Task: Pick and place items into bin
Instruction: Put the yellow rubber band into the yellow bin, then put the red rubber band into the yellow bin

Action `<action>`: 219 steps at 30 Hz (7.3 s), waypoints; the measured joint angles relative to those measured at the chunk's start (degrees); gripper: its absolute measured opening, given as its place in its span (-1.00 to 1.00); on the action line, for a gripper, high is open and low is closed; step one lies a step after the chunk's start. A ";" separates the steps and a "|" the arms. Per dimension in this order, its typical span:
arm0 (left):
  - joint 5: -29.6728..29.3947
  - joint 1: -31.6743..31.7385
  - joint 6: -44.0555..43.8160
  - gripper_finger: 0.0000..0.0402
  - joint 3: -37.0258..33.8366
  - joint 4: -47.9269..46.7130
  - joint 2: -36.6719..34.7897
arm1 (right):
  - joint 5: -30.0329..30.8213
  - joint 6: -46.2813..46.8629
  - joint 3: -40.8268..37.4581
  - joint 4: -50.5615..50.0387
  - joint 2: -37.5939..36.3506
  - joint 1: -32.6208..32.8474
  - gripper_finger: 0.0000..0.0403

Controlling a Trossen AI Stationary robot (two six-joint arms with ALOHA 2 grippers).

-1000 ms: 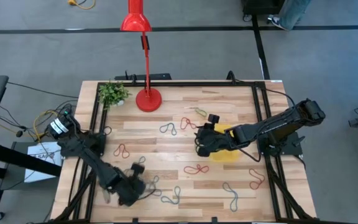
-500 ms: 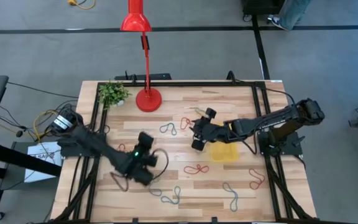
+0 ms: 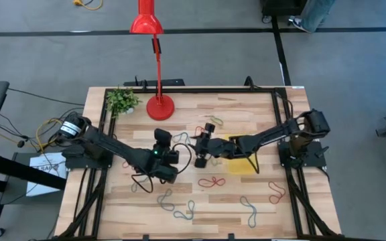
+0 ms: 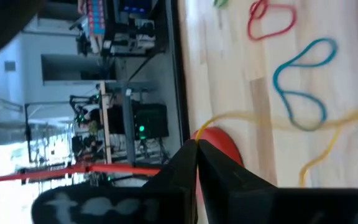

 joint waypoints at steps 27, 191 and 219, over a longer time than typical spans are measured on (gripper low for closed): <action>-4.58 -3.55 0.48 -1.00 0.04 5.20 -0.31 | -12.54 0.86 1.69 26.50 11.47 -5.75 -0.49; 58.06 22.98 -13.86 -0.50 -25.55 20.97 -54.52 | -0.43 27.76 -13.91 -27.09 -36.50 18.06 -0.51; 51.83 22.92 -7.21 -0.50 -25.57 25.41 -42.39 | 7.09 31.14 -3.33 -36.08 -40.32 19.95 -0.53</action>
